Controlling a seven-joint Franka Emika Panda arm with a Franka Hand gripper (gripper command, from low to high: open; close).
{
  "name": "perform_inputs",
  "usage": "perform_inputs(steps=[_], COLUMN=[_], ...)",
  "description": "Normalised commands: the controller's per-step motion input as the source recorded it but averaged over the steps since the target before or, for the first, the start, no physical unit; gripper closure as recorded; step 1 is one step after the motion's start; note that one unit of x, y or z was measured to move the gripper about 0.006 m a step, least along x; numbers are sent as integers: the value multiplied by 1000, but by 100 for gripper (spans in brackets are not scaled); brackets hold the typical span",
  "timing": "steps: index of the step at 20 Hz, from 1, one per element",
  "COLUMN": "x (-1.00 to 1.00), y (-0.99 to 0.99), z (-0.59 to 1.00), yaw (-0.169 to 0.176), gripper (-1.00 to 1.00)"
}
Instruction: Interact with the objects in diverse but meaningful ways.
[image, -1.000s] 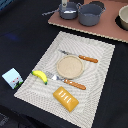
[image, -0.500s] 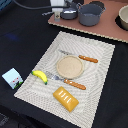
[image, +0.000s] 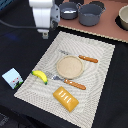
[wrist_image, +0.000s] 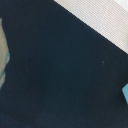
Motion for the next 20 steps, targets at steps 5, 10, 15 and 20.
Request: perform_inputs(steps=[5,10,15,20], x=[314,435,250,251], y=[-922,-791,-503,-382], z=[-117,-85,-203,-252], yaw=[0,-6,-9,-8], gripper=[-100,-100,-100,-100])
